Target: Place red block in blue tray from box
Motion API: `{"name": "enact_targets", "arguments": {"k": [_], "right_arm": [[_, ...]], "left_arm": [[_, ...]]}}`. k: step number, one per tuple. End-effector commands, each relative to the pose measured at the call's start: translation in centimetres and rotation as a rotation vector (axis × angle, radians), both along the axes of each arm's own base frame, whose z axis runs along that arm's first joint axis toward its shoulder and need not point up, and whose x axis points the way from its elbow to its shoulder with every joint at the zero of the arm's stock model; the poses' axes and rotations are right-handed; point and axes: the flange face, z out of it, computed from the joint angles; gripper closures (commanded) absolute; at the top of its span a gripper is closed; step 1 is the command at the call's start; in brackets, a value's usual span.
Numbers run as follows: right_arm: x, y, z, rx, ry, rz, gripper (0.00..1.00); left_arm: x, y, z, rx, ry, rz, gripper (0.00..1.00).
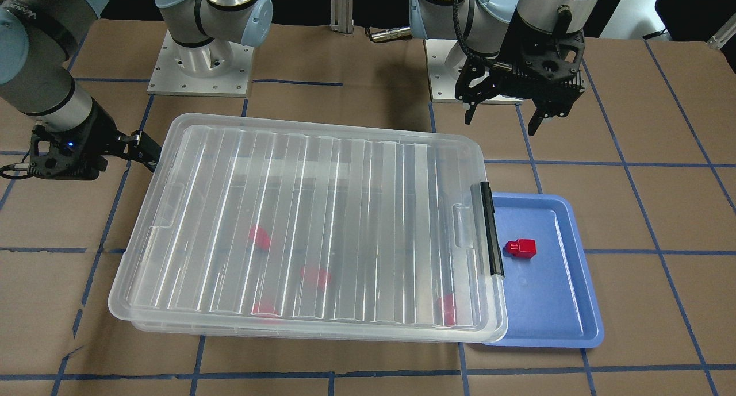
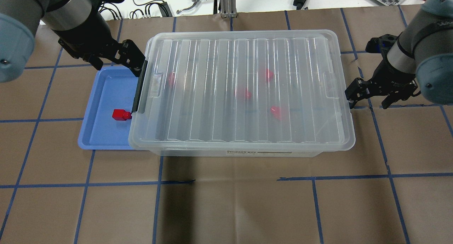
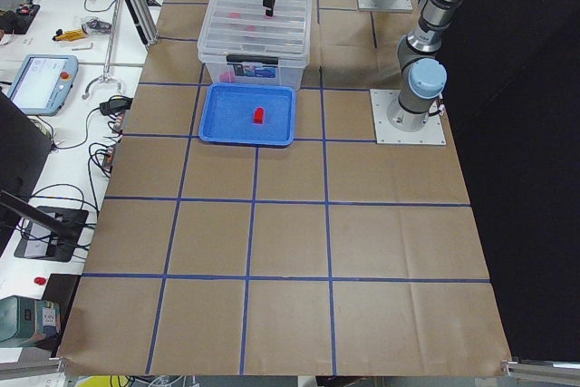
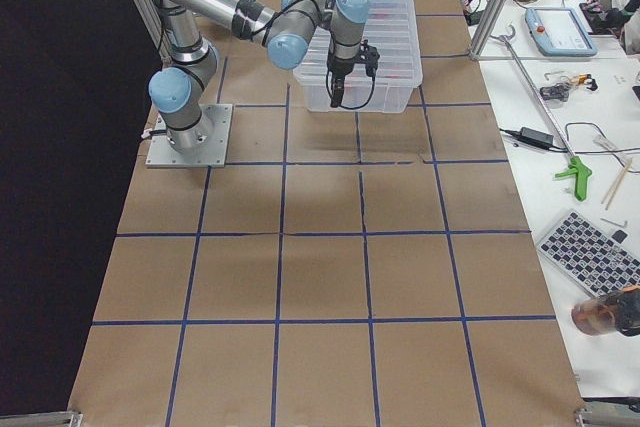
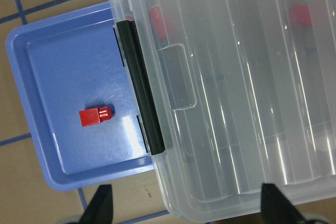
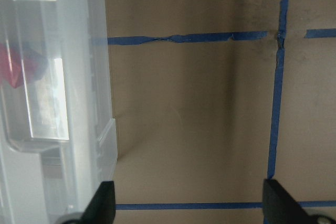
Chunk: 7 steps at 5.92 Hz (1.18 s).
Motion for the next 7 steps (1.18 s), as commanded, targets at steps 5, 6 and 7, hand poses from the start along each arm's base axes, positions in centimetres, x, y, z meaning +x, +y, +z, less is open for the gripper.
{"name": "enact_targets", "arguments": {"k": [5,6,7], "right_arm": [[3.2,-3.0,10.6,-0.099,0.021,-0.062,0.00],[6.3,-3.5,12.1,-0.104,0.023,-0.084,0.00],[9.8,-3.4,13.6,-0.129,0.035,-0.116,0.00]], "left_arm": [[-1.5,2.0,-0.1,0.016,0.012,0.199,0.02],[-1.5,1.4,-0.3,0.062,0.007,0.201,0.02],[-0.8,0.9,0.3,0.054,0.010,0.215,0.02]]}}
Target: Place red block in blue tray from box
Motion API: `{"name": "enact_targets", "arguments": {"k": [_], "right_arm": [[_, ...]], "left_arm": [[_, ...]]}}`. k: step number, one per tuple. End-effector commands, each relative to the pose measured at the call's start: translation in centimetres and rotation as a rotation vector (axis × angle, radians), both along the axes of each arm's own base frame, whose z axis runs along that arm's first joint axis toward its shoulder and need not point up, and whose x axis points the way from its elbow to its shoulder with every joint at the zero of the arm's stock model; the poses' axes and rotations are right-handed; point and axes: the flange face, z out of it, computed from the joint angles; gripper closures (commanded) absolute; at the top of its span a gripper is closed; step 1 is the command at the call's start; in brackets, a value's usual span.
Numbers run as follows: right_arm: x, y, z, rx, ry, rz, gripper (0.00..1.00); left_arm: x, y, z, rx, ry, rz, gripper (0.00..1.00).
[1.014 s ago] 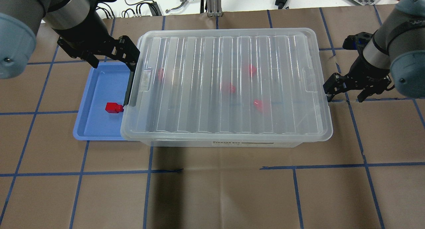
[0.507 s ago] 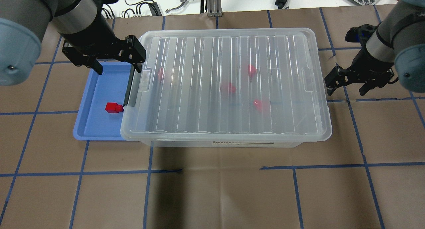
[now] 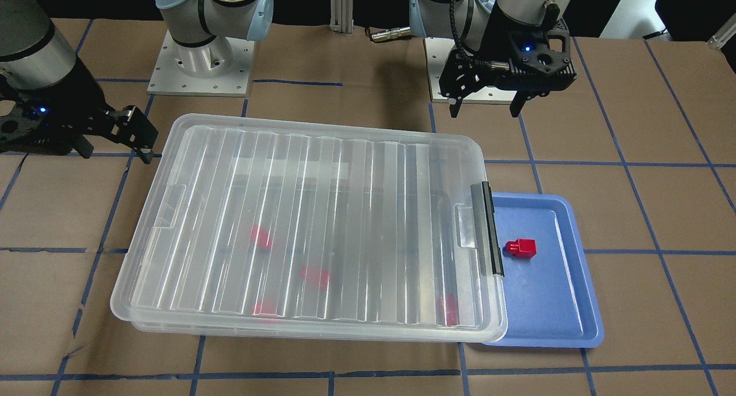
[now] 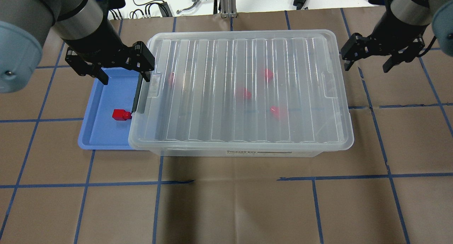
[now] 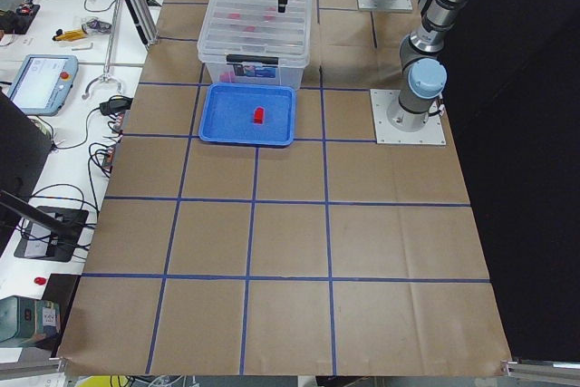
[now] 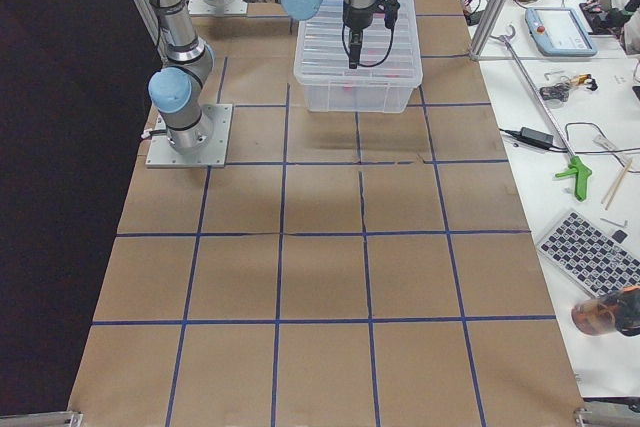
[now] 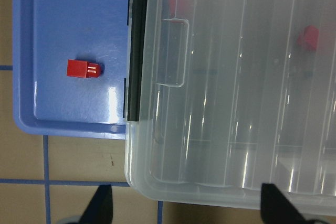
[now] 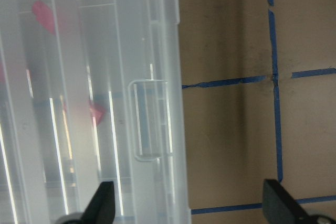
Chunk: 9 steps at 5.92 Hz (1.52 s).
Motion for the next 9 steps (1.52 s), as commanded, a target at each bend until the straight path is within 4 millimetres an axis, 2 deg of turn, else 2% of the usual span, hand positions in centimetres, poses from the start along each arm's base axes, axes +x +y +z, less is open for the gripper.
{"name": "enact_targets", "arguments": {"k": [1,2,3,4,9], "right_arm": [[5.9,0.3,2.3,-0.025,0.010,-0.047,0.00],[7.2,0.8,3.7,0.003,0.010,-0.062,0.00],[7.1,0.6,4.3,0.047,0.031,-0.059,0.00],[6.8,0.1,4.3,0.046,0.053,-0.052,0.00],[6.8,0.3,4.0,0.054,0.041,-0.051,0.00]], "left_arm": [[0.7,-0.5,0.6,0.018,-0.001,0.008,0.02],[0.6,-0.4,0.3,0.024,-0.003,-0.002,0.02],[0.5,-0.2,-0.1,0.032,-0.002,-0.004,0.02],[0.5,-0.2,-0.1,0.032,-0.004,-0.004,0.02],[0.5,0.0,0.0,0.026,0.000,-0.005,0.02]]}}
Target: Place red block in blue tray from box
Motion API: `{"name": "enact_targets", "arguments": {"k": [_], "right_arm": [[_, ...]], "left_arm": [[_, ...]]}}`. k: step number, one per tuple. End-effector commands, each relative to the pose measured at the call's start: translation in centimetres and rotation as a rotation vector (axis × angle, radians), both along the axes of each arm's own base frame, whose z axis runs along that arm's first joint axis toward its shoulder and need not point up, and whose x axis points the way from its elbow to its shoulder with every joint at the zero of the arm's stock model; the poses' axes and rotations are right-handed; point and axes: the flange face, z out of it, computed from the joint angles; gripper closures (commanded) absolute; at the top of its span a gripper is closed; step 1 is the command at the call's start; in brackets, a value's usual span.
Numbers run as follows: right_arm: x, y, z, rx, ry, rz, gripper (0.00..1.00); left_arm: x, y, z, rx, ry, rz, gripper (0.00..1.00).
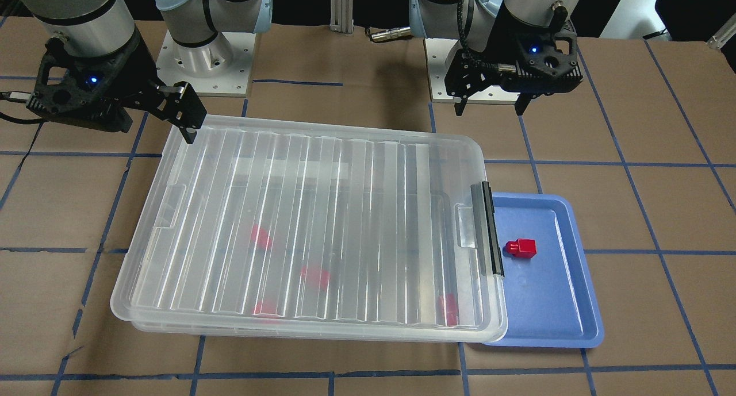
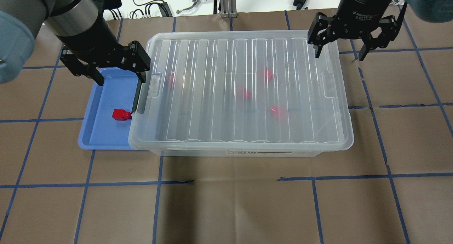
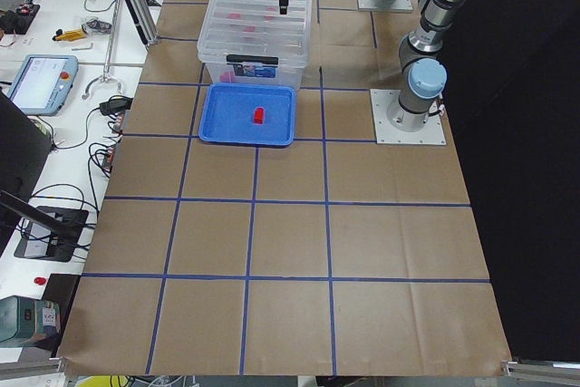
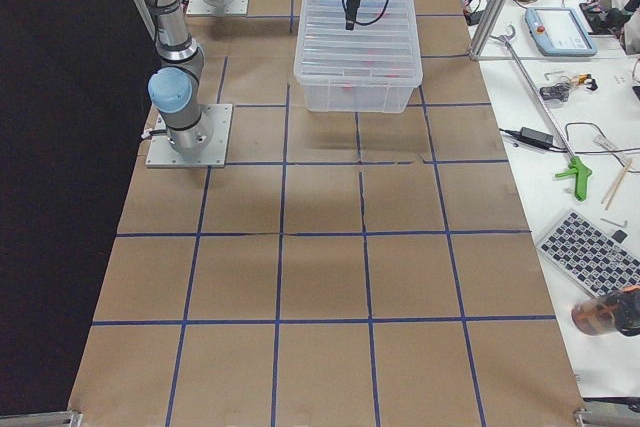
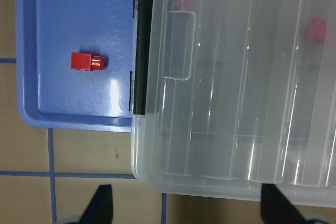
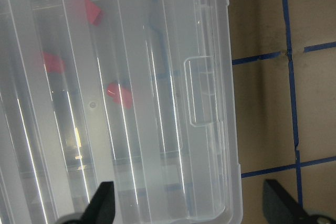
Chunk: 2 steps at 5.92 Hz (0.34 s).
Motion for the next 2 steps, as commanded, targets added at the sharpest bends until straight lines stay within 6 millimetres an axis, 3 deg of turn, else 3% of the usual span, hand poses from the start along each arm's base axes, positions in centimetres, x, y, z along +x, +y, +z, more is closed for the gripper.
{"name": "enact_targets", "arguments": {"k": [1,2], "right_arm": [[0.02,0.10,0.05,-0.001,-0.002,0.000,0.00],[0.02,0.05,-0.02,0.001,-0.002,0.000,0.00]], "left_arm": [[-0.01,0.02,0.01,0.000,0.001,0.000,0.02],[-0.01,0.02,0.01,0.000,0.001,0.000,0.02]]}}
